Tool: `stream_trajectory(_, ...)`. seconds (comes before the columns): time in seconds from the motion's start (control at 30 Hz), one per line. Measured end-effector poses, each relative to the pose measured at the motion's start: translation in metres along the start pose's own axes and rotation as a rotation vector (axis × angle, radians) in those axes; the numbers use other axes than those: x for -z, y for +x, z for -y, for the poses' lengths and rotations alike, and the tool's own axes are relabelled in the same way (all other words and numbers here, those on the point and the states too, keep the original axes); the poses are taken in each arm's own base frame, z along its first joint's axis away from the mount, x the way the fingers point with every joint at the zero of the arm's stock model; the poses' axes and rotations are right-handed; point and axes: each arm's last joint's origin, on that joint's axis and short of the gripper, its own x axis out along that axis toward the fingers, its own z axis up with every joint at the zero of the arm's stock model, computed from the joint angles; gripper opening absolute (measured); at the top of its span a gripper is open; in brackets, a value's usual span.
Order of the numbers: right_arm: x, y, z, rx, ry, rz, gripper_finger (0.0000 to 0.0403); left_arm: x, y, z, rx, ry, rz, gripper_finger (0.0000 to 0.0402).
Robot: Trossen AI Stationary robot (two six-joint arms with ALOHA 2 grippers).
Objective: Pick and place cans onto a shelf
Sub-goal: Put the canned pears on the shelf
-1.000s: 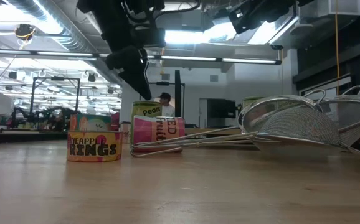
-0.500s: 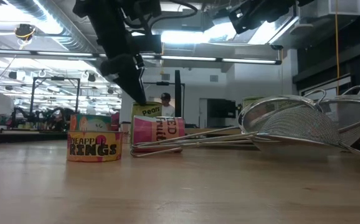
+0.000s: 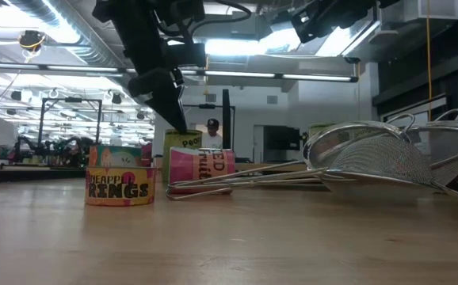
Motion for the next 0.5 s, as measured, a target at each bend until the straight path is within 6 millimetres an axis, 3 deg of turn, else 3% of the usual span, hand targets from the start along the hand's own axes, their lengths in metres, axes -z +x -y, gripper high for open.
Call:
stream_trajectory(0.2,0.000,0.000,0.000,0.000,0.000,0.000,0.0104,0.000,-0.004,0.001,0.004,0.011,0.008,0.0002)
stream_trajectory(0.5,0.000,0.000,0.000,0.002,-0.002,0.003,0.0104,0.000,-0.029,0.008,0.029,0.036,0.073,0.0001)
